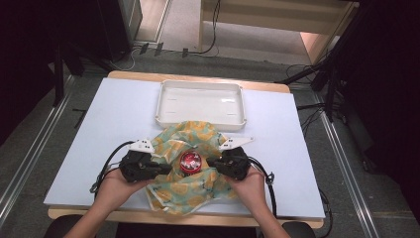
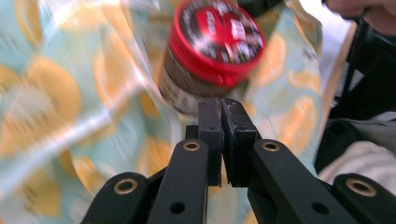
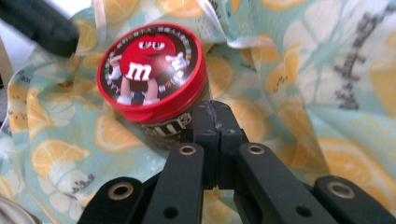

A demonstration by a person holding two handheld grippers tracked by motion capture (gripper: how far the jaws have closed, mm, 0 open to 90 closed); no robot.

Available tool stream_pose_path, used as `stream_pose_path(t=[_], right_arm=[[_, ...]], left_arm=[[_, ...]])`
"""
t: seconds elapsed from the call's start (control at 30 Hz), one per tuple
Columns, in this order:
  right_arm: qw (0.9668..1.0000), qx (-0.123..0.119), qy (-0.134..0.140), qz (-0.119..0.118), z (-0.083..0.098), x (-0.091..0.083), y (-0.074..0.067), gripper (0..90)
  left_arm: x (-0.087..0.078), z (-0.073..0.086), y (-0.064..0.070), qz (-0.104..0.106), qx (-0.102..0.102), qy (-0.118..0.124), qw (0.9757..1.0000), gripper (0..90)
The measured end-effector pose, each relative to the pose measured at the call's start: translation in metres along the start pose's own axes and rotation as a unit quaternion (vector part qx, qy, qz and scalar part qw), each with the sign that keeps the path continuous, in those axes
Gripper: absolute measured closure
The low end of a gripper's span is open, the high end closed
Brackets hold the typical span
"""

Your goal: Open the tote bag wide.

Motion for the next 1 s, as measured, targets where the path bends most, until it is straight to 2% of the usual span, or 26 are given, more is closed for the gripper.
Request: stream_pose_path(t=[0.23,0.47,0.53,0.7,1.0], right_arm=[[0.9999,-0.004,-0.012,-0.006,0.013,0.002,-0.004,90.0],[0.9996,-0.001,-0.025,-0.011,0.029,0.004,-0.008,90.0],[0.9995,-0.001,-0.028,-0.011,0.032,0.006,-0.009,90.0],[0.9992,-0.002,-0.038,-0.015,0.041,0.007,-0.013,90.0],[0.9982,0.000,-0.058,-0.015,0.055,0.009,-0.011,90.0]], left_arm=[[0.018,-0.020,-0.022,-0.007,-0.007,-0.002,0.9999,88.0],[0.045,-0.021,-0.040,-0.019,-0.011,-0.028,0.9994,88.2],[0.052,-0.021,-0.044,-0.024,-0.006,-0.036,0.9991,88.2],[0.066,-0.022,-0.051,-0.032,-0.006,-0.044,0.9985,88.5],[0.086,-0.026,-0.060,-0.042,0.002,-0.045,0.9981,89.0]])
Point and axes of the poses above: each handheld gripper's, and its own axes: x roughly forward along the jaws, z roughly out of its underside, y roughly to its right, the point moved 6 cm from there along x, roughly forward along the jaws, and after that the axes turned 5 degrees about y, right-handed, at the moved point
